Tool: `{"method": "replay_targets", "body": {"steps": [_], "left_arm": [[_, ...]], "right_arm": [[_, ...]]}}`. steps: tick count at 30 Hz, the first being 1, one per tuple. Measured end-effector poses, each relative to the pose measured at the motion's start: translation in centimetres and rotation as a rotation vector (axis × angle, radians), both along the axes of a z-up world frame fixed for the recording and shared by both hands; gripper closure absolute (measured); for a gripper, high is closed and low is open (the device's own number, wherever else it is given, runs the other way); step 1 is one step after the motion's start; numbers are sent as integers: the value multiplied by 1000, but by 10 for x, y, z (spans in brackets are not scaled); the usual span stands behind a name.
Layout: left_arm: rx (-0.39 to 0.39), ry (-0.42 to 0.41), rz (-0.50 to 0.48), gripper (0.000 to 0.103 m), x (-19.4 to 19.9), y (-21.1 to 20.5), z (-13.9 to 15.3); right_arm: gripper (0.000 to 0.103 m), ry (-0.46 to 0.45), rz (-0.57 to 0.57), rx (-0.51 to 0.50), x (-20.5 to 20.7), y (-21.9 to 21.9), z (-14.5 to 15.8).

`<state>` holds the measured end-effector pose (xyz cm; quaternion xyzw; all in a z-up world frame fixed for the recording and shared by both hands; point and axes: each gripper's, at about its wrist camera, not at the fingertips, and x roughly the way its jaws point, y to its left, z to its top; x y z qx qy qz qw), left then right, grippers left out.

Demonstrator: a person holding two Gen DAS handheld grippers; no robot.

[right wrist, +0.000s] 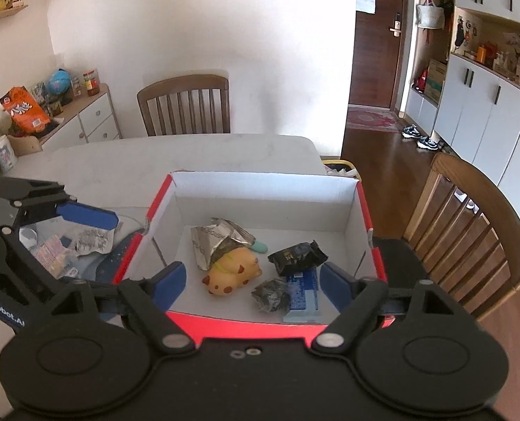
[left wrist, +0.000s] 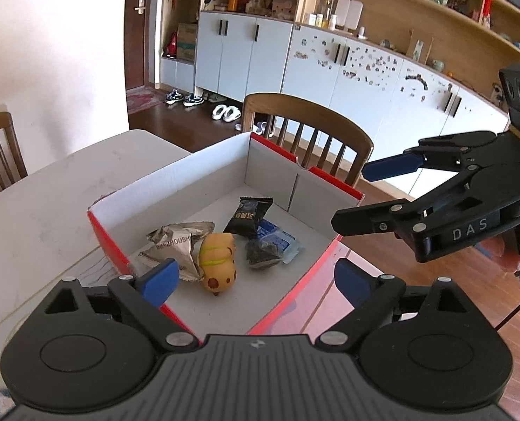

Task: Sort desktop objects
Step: 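Move both open tools back over the table toward the remaining items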

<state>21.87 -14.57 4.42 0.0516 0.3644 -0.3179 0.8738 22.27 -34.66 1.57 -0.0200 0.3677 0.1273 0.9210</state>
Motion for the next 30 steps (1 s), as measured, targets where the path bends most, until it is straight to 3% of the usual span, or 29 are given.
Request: {"method": "replay_targets", "body": {"steps": [7, 10, 30], "left_arm": [[-39, -22, 42, 7, -23, 36, 3], [-38, -37, 75, 1, -31, 54, 4], [-58, -103, 260, 0, -66, 188, 0]], "right_arm": [[19, -10, -9, 12, -9, 28, -1], [19, -18, -2, 17, -13, 44, -1], [19, -41, 58, 14, -35, 162, -17]]}}
